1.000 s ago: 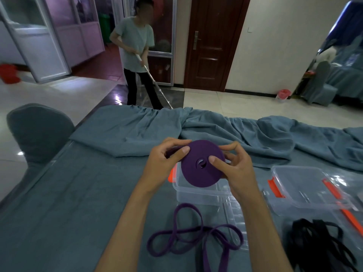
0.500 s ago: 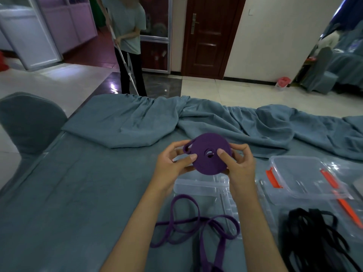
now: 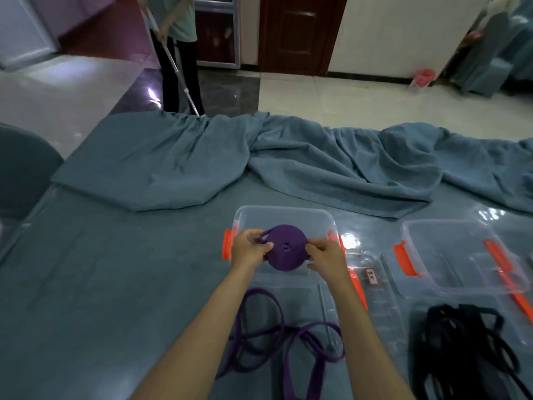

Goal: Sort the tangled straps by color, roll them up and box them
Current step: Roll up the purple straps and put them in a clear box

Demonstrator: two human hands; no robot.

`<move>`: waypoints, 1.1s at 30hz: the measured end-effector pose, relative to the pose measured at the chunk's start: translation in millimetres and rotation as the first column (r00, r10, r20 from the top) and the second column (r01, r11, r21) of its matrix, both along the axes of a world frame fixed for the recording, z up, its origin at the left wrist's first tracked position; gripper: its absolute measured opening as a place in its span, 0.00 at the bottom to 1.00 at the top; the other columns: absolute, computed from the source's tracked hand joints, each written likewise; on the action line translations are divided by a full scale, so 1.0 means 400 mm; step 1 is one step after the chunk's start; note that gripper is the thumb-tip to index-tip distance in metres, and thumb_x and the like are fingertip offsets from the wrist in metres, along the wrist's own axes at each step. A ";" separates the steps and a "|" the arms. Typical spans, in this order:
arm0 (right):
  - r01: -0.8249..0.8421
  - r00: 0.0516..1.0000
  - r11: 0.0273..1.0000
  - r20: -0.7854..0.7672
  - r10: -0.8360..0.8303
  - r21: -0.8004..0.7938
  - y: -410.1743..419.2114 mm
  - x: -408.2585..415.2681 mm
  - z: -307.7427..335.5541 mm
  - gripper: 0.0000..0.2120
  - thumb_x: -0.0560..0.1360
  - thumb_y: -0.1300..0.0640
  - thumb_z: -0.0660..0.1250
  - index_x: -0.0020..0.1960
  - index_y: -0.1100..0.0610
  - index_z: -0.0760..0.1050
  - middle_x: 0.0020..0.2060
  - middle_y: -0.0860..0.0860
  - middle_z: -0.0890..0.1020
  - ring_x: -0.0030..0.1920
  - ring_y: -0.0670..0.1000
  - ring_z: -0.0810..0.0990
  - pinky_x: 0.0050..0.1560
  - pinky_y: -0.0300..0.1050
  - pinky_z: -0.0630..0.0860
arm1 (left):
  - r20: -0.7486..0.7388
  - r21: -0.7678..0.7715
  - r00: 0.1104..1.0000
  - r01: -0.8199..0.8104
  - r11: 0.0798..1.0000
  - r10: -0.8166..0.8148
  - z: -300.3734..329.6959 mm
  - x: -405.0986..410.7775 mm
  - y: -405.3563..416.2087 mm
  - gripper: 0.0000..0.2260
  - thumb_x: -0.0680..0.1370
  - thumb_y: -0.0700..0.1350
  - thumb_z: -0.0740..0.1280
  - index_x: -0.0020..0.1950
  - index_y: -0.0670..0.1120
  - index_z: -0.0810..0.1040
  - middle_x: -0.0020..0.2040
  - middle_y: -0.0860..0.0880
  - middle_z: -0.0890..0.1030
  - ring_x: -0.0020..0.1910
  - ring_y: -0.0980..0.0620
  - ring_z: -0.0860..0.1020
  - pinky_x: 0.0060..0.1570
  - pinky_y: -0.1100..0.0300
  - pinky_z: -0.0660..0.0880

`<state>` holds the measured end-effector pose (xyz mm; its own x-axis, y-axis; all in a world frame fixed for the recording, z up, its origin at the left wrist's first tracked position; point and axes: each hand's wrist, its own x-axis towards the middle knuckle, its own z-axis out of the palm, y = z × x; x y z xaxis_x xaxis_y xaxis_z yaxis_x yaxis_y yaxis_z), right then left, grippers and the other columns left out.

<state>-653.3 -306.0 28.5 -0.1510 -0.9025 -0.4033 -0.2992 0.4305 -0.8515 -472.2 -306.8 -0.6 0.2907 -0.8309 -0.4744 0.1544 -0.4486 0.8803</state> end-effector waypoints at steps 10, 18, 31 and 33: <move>-0.236 0.929 0.916 -0.200 0.310 0.323 -0.149 -0.003 -0.181 0.13 0.81 0.62 0.62 0.56 0.68 0.81 0.54 0.66 0.85 0.57 0.66 0.84 0.63 0.65 0.79 | 0.294 0.253 0.935 0.124 0.959 -0.199 -0.184 -0.021 -0.133 0.17 0.75 0.30 0.75 0.64 0.37 0.83 0.56 0.36 0.85 0.56 0.37 0.84 0.57 0.43 0.82; -0.329 0.873 0.848 -0.208 0.441 0.415 -0.181 0.004 -0.224 0.13 0.82 0.60 0.62 0.60 0.64 0.81 0.56 0.63 0.84 0.58 0.64 0.83 0.64 0.62 0.79 | 0.446 0.368 0.811 0.220 0.903 -0.379 -0.199 -0.012 -0.169 0.10 0.74 0.32 0.75 0.54 0.37 0.86 0.51 0.38 0.87 0.53 0.41 0.85 0.43 0.55 0.74; -0.279 0.951 0.868 -0.245 0.189 -0.410 0.104 -0.040 0.017 0.10 0.81 0.64 0.68 0.56 0.52 0.83 0.43 0.43 0.87 0.45 0.46 0.87 0.47 0.39 0.81 | 0.762 -0.229 0.602 0.595 0.770 -0.239 0.032 0.074 0.086 0.10 0.81 0.40 0.66 0.58 0.50 0.83 0.53 0.53 0.84 0.48 0.53 0.82 0.52 0.61 0.78; -0.256 0.960 0.862 -0.219 0.174 -0.437 0.182 -0.062 0.005 0.12 0.81 0.64 0.68 0.55 0.48 0.82 0.40 0.42 0.86 0.42 0.45 0.87 0.45 0.39 0.81 | 0.757 -0.336 0.633 0.592 0.733 -0.164 0.033 0.103 0.192 0.07 0.82 0.46 0.65 0.56 0.54 0.81 0.52 0.58 0.83 0.47 0.56 0.81 0.50 0.64 0.78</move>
<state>-677.9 -233.3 30.5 0.0408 -0.9963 0.0760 -0.4934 -0.0862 -0.8655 -431.1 -230.0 12.8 -0.0706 -0.9700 0.2326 -0.6074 0.2267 0.7613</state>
